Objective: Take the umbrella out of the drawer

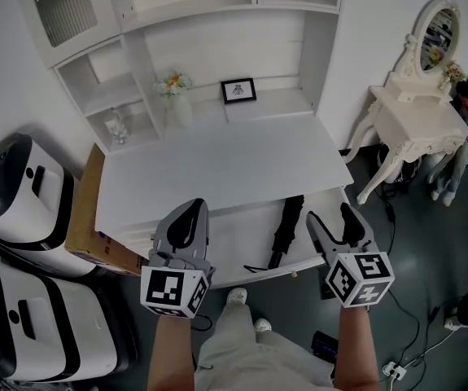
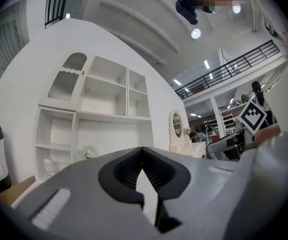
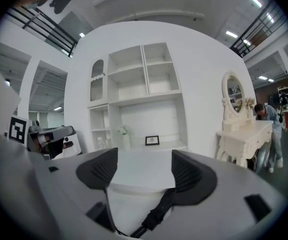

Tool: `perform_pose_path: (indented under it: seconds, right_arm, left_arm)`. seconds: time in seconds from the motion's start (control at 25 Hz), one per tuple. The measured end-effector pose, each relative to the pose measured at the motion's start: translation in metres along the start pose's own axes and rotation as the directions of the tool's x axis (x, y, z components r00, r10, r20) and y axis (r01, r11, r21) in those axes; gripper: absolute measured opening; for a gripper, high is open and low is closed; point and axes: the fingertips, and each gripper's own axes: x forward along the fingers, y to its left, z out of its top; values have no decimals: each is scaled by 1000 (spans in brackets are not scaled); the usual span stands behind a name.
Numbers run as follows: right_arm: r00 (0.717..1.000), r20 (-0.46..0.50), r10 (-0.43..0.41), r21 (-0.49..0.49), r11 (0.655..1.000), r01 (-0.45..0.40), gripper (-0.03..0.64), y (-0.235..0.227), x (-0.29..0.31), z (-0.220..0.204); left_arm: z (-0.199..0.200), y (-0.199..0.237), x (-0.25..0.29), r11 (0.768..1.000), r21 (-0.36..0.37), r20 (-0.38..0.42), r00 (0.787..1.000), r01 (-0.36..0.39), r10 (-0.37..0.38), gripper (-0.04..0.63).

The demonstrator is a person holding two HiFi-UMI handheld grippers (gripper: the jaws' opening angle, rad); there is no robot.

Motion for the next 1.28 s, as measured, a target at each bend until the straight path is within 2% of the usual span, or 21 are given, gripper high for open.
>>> perform_pose_path:
  seconds: [0.28, 0.56, 0.76, 1.04, 1.28]
  right_arm:
    - [988, -148, -42, 34, 998, 47, 328, -8, 42, -47]
    - [953, -295, -72, 85, 991, 102, 328, -19, 82, -100]
    - [916, -393, -83, 118, 983, 140, 328, -29, 105, -136]
    - [841, -535, -81, 180, 962, 207, 328, -39, 124, -193]
    - [784, -616, -70, 235, 934, 269, 328, -44, 138, -236]
  left_arm:
    - [-34, 20, 32, 999, -27, -68, 997, 36, -38, 11]
    - [-66, 35, 71, 995, -52, -129, 988, 83, -89, 11]
    - [-83, 45, 99, 991, -75, -152, 981, 111, -122, 11]
    - [-109, 48, 126, 983, -109, -187, 969, 145, -164, 11]
    - [-130, 48, 138, 976, -133, -216, 956, 170, -196, 11]
